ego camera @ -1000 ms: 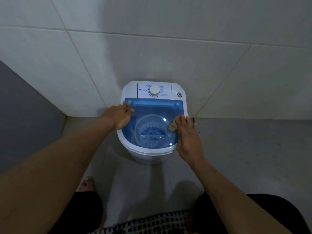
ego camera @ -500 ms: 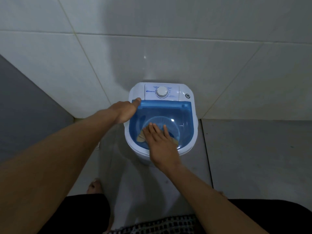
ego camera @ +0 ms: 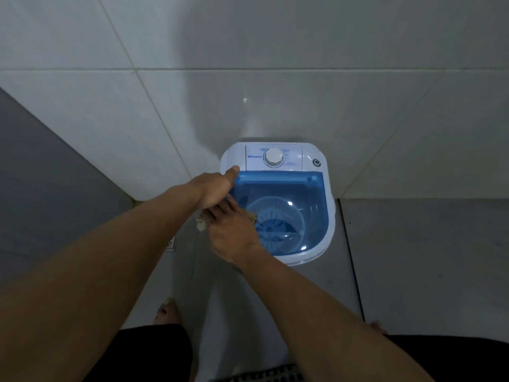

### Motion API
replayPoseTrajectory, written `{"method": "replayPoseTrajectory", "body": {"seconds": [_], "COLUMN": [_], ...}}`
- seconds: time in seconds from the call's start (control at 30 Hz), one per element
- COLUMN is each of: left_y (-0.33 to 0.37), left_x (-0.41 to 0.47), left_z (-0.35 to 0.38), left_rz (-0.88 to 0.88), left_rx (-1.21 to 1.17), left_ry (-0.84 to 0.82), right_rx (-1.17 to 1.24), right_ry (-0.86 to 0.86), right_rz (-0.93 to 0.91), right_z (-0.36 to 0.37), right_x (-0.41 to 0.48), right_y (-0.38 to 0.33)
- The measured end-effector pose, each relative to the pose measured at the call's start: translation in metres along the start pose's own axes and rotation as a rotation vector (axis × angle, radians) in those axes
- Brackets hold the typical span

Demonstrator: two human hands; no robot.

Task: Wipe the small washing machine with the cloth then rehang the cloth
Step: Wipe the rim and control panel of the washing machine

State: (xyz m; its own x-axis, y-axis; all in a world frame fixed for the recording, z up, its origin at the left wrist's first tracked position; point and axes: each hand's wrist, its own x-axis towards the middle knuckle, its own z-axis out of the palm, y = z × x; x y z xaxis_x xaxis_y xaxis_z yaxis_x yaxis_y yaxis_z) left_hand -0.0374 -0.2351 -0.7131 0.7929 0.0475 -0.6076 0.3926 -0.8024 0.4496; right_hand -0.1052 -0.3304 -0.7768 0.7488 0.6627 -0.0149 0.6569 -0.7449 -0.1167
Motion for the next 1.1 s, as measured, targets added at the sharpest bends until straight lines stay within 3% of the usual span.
{"method": "replayPoseTrajectory", "body": {"seconds": [0.4, 0.7, 1.1], "left_y": [0.0, 0.002, 0.003], "left_x": [-0.001, -0.006, -0.018], "left_z": [0.0, -0.001, 0.014], "left_rz": [0.018, -0.011, 0.009], "left_rx": [0.031, -0.037, 0.028], "left_ry": [0.031, 0.022, 0.066], "right_rx": [0.06, 0.125, 0.108], "right_ry": [0.041, 0.022, 0.048], "right_rz": [-0.257, 0.058, 0.004], "right_z": [0.011, -0.007, 0.01], "right_x": [-0.058, -0.004, -0.089], "right_y": [0.015, 0.003, 0.007]}}
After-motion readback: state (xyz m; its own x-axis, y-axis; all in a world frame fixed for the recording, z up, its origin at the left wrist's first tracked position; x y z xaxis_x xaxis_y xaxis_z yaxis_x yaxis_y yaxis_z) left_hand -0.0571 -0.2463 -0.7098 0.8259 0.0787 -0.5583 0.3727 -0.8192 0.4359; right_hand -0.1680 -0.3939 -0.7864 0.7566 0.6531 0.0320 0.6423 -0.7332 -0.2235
